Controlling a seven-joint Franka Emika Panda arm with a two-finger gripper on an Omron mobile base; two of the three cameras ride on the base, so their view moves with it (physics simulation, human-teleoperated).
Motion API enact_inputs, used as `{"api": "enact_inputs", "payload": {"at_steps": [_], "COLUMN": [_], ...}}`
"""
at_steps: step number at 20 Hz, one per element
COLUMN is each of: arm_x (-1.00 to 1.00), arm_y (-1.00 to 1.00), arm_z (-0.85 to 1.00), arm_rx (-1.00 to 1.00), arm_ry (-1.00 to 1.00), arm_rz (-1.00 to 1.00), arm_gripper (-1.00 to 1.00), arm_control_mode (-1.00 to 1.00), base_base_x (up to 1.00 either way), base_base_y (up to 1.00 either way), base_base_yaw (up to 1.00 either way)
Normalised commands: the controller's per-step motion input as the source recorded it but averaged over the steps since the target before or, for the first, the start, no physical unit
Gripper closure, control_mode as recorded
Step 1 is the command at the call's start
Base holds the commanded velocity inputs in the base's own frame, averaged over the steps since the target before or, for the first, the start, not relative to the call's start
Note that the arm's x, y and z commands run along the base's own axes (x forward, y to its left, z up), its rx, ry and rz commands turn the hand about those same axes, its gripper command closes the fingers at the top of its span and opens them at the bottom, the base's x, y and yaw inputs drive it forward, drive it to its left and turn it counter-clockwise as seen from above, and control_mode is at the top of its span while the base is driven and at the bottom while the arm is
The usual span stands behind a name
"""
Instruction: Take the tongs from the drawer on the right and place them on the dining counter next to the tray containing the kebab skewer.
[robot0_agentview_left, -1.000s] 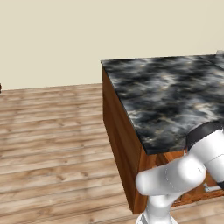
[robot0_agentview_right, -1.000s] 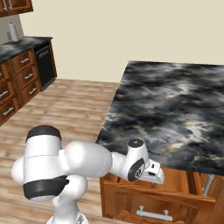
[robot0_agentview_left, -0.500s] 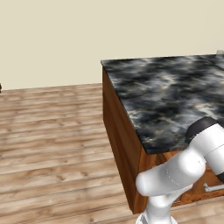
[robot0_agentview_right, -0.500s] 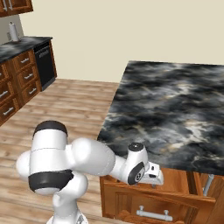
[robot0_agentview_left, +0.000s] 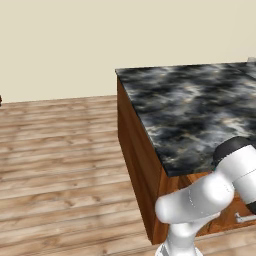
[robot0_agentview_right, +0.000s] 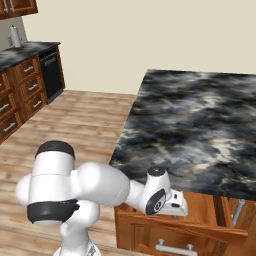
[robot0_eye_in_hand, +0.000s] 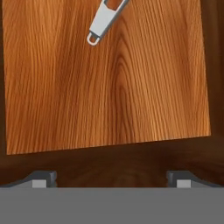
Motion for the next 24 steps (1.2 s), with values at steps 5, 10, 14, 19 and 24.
{"api": "enact_inputs", "payload": {"at_steps": [5, 10, 14, 19, 24], "arm_x": [-0.62, -0.74, -0.62, -0.45, -0.13], "arm_y": [0.05, 0.06, 0.07, 0.01, 0.0], "arm_z": [0.0, 0.0, 0.0, 0.0, 0.0], "arm_rx": [0.0, 0.0, 0.02, 0.05, 0.08], "arm_ry": [0.08, 0.09, 0.07, 0.06, 0.08], "arm_rz": [0.0, 0.0, 0.0, 0.0, 0.0], "arm_gripper": [-1.0, -1.0, -1.0, -1.0, -1.0], "arm_control_mode": [-1.0, -1.0, -1.0, -1.0, -1.0], "base_base_x": [0.0, 0.0, 0.0, 0.0, 0.0], "base_base_y": [0.0, 0.0, 0.0, 0.0, 0.0], "base_base_yaw": [0.0, 0.0, 0.0, 0.0, 0.0]}}
